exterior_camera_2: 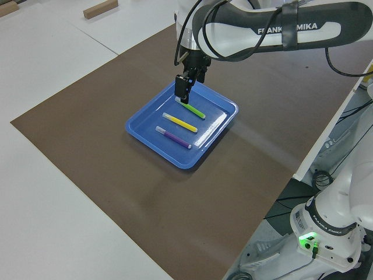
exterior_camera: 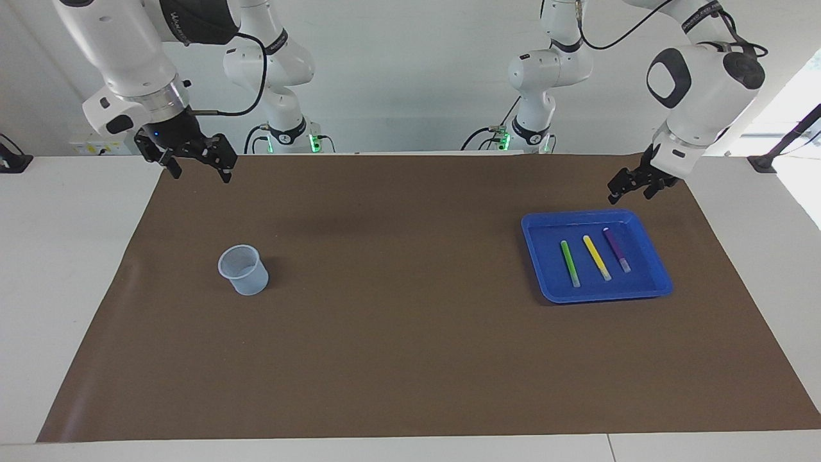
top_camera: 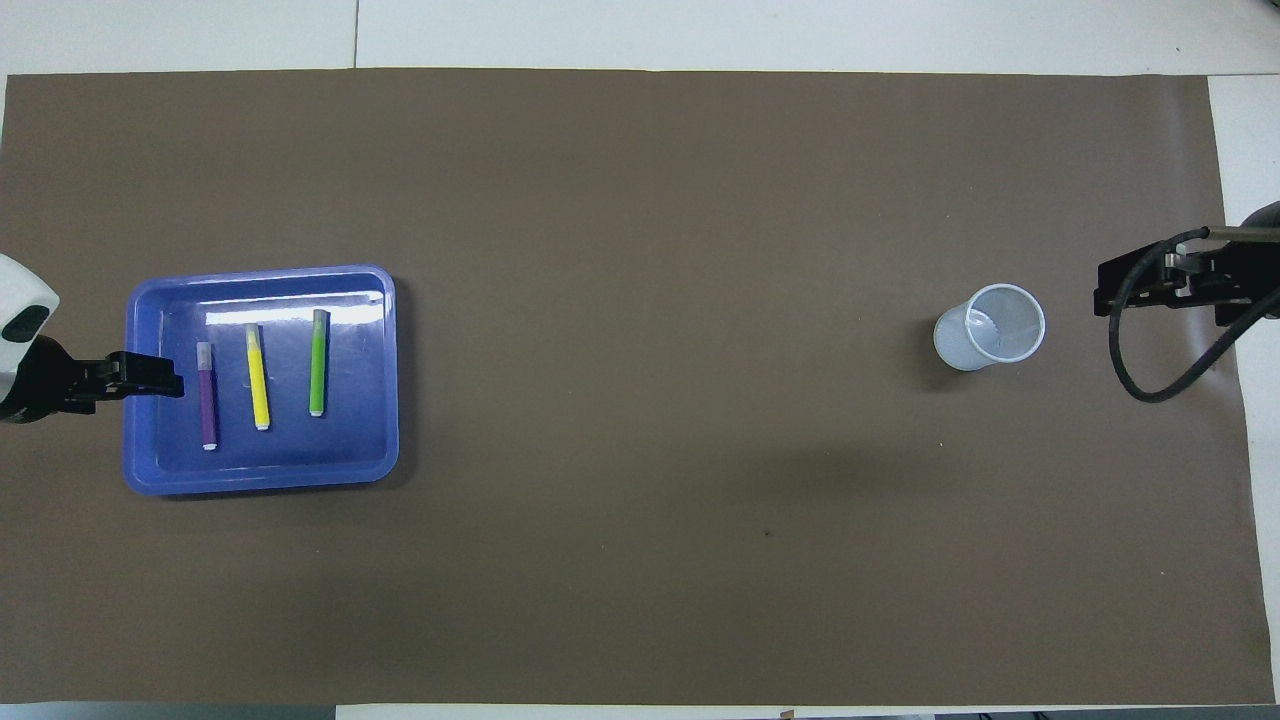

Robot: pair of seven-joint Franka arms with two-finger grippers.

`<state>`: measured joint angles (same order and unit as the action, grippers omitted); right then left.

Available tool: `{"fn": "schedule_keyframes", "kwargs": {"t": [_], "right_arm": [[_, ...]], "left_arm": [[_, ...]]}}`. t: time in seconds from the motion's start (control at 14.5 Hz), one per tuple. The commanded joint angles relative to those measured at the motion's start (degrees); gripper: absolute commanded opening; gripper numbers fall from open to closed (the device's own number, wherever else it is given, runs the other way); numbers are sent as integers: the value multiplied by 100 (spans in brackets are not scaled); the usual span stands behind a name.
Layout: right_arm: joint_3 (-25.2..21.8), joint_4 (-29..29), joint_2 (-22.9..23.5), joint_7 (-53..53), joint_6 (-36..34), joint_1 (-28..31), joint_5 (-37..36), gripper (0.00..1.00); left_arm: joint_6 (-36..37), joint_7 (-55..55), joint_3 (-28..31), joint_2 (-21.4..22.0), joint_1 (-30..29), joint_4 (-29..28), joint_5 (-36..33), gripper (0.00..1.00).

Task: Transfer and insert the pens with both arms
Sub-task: 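Lower the left gripper onto the purple pen in the tray and grasp it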

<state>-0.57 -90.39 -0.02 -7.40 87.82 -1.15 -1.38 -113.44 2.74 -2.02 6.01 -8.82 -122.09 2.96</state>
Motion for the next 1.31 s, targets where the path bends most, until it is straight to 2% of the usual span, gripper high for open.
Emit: {"fn": "schedule_keyframes", "kwargs": {"t": [0.0,0.34,0.48,0.69,1.24], "right_arm": [[39,-102,-95,-43,-20,71,94,100],[39,-102,-95,-43,-19,71,94,100],[39,-102,-95,-43,-28,71,94,100],[39,-102,-95,-43,-20,71,94,100],[39,-102,-95,-43,-20,71,86,100]], "left_arm": [[-651,428,-18,-660,-260,-8,38,99],[-1680,438,-18,-1259,-384,-280,38,89],[-1752,438,-9,-1374,-331,-289,38,86],[-1980,447,-9,-1567,-314,-289,29,76],[-1998,456,-9,-1673,-270,-315,21,57]]}}
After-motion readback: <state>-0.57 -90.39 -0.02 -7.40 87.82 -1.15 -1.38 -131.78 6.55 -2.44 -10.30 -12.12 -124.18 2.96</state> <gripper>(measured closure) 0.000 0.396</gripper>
